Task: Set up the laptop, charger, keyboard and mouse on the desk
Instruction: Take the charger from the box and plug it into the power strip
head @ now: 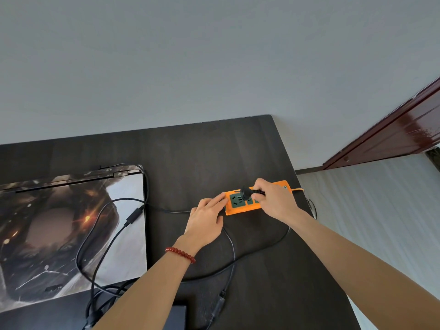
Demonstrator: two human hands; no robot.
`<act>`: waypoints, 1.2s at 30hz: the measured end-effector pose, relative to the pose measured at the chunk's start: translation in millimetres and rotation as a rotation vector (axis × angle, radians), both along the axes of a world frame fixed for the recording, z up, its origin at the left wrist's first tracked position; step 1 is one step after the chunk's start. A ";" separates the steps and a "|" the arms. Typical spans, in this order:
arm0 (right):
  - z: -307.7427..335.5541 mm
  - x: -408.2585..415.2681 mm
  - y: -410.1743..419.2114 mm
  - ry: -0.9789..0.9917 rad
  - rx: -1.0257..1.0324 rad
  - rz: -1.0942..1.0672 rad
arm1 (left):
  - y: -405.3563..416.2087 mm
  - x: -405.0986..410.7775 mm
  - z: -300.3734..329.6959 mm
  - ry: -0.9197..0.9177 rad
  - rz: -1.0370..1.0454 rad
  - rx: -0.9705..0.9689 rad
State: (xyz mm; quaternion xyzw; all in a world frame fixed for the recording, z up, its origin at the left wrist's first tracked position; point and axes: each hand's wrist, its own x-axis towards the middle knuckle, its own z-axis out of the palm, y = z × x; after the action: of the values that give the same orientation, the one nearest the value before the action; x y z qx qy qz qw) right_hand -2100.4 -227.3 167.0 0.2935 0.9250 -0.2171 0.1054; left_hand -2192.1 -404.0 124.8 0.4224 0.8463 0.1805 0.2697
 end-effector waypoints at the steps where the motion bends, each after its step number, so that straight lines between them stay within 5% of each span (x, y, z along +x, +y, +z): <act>1: 0.0 -0.8 2.0 -0.022 -0.011 0.009 | -0.2 -0.5 0.2 -0.008 0.006 0.005; 22: 2.8 -5.0 3.6 -0.015 -0.135 -0.077 | 0.1 -3.7 10.6 -0.118 0.113 0.094; 26: 11.4 -1.9 -11.0 0.108 -0.686 -0.565 | -9.1 10.2 20.0 -0.175 0.426 0.309; 29: 18.4 2.0 -19.7 0.307 -1.200 -0.881 | -15.5 26.2 26.1 -0.366 0.453 0.311; 36: 29.9 -10.8 -29.2 0.657 -1.412 -1.164 | -16.3 78.2 33.8 -0.845 0.077 0.063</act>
State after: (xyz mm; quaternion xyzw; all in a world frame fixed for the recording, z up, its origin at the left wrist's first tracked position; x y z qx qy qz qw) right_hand -2111.2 -256.5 196.9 0.4992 0.2754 -0.8112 -0.1301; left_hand -2113.9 -420.3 158.6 0.2873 0.6705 0.3738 0.5729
